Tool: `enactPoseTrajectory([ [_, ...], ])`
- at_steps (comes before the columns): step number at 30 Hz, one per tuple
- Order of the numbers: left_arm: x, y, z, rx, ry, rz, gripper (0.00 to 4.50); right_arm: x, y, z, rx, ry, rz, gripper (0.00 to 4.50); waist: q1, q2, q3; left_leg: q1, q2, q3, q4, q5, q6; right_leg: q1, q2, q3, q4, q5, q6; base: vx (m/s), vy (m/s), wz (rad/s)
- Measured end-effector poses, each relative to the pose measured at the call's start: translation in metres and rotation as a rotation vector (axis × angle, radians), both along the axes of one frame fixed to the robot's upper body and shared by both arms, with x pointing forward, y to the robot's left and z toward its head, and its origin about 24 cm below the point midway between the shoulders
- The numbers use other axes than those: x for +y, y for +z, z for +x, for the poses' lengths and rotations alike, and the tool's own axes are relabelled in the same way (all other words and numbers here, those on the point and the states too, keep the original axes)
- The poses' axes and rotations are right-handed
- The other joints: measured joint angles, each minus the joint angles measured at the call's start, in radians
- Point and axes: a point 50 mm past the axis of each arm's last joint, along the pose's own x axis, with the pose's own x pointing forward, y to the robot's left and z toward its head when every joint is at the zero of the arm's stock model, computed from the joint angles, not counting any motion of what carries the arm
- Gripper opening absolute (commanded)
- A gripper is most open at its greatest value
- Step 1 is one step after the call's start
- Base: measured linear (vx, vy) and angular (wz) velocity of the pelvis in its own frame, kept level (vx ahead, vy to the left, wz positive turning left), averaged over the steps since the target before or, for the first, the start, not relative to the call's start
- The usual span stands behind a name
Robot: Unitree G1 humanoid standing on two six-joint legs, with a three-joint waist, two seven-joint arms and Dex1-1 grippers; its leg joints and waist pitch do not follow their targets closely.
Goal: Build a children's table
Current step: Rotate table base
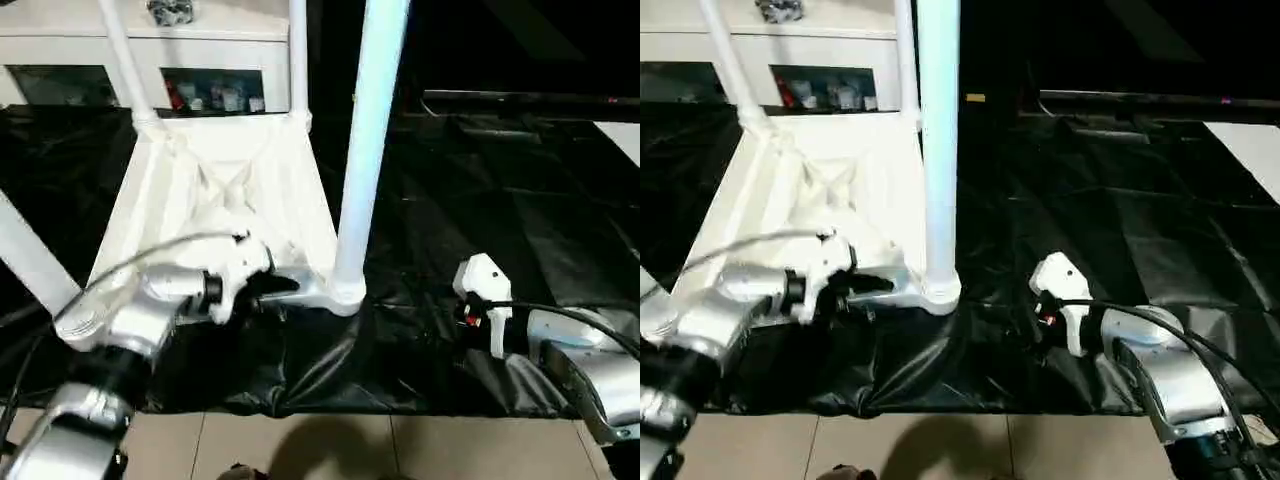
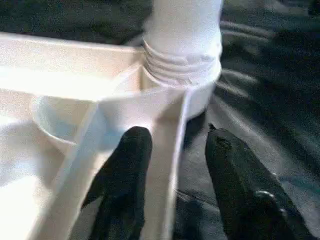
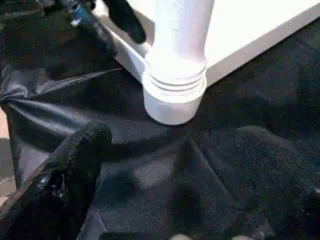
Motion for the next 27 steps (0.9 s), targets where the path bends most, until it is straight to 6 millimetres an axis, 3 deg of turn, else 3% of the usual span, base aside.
enactPoseTrajectory([
  [19,0.0042,0.0020,0.0052,0.012,-0.119,0.086,0.46,0.0001,-0.0016,-0.0014,0.017,0.013,-0.018,4.50,0.001,0.010,-0.006,0.004,0.000,0.001,0.000,0.000,0.000,0.002,-0.001,0.000,0.001,0.004,-0.006,0.000,0.000,0.00],
  [21,0.0051,0.0013,0.0057,0.019,-0.117,0.093,0.15,0.0002,-0.0016,-0.0014,0.017,0.014,-0.018,4.50,0.000,0.012,-0.007,0.006,0.000,0.001,-0.001,0.000,0.000,0.003,-0.001,0.000,0.001,0.001,-0.002,0.000,0.000,0.00],
  [27,0.0089,0.0010,0.0060,0.058,-0.099,0.095,0.01,0.0003,-0.0017,-0.0014,0.017,0.015,-0.019,4.50,-0.005,0.013,-0.008,0.008,0.000,0.000,-0.001,0.000,0.000,0.002,-0.001,-0.001,0.001,0.001,-0.001,0.000,0.000,0.00],
])
